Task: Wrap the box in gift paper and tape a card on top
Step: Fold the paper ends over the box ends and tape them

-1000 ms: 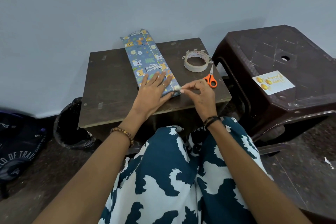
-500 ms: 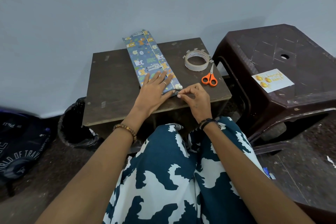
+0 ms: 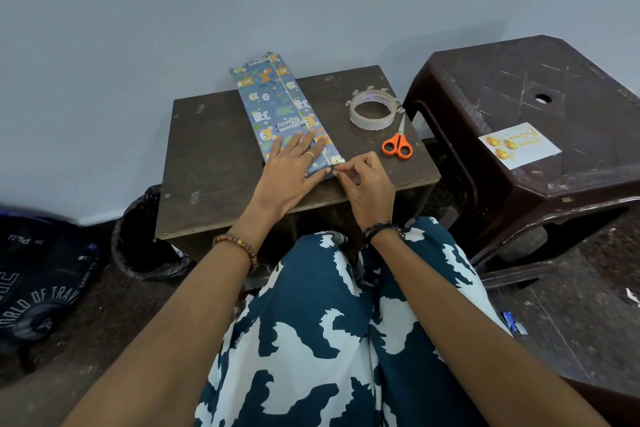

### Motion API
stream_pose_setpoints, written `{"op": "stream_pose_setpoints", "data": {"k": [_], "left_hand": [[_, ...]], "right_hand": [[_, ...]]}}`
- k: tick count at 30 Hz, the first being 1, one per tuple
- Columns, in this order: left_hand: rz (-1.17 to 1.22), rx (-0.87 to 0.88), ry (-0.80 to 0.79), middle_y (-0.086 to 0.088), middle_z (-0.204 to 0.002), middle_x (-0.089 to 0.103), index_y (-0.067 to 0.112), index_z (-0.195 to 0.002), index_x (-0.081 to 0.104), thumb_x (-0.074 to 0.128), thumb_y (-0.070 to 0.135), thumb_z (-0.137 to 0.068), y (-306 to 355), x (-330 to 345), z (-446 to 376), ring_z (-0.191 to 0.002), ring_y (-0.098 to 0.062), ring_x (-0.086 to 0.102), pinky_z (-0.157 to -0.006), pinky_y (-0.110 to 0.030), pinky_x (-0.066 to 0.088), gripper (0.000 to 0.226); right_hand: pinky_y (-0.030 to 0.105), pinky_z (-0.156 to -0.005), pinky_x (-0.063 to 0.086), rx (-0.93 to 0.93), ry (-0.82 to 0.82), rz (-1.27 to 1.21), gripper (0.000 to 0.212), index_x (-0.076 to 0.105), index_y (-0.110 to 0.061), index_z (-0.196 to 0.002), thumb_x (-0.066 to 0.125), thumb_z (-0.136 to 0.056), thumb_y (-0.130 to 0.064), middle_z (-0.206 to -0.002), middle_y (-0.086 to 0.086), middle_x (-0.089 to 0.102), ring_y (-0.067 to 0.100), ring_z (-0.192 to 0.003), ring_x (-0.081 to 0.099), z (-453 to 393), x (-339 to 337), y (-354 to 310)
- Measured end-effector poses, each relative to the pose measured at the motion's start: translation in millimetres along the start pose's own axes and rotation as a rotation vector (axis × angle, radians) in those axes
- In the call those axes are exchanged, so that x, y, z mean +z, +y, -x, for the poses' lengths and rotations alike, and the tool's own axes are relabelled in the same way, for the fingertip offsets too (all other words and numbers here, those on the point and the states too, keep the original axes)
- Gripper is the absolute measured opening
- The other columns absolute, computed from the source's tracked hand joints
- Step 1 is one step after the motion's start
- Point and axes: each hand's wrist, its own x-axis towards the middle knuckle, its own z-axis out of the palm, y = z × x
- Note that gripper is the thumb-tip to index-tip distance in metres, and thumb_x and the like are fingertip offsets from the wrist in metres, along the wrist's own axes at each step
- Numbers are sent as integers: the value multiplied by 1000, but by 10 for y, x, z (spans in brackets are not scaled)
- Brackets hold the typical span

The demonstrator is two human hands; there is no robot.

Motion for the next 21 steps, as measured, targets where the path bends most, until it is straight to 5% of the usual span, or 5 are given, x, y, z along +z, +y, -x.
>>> {"op": "stream_pose_setpoints", "data": {"k": [8,21], "left_hand": [[-5,19,-2,-5,-155,22,20,-147,25,37,42,-98,-12,-4,10,-144,-23,17,-116,-41,1,55],[-17,27,3,-6,-154,24,20,-146,26,38,43,-97,-25,14,1,-143,-24,19,-116,-42,4,56]], "right_hand": [[21,-38,40,-218,129,182,14,62,-13,-74,62,-84,-24,-83,-1,58,10,-55,53,4,59,-10],[19,-39,38,-178,162,192,9,65,-16,-76,74,-77,-18,-92,5,56,10,-57,53,-8,89,8]]}}
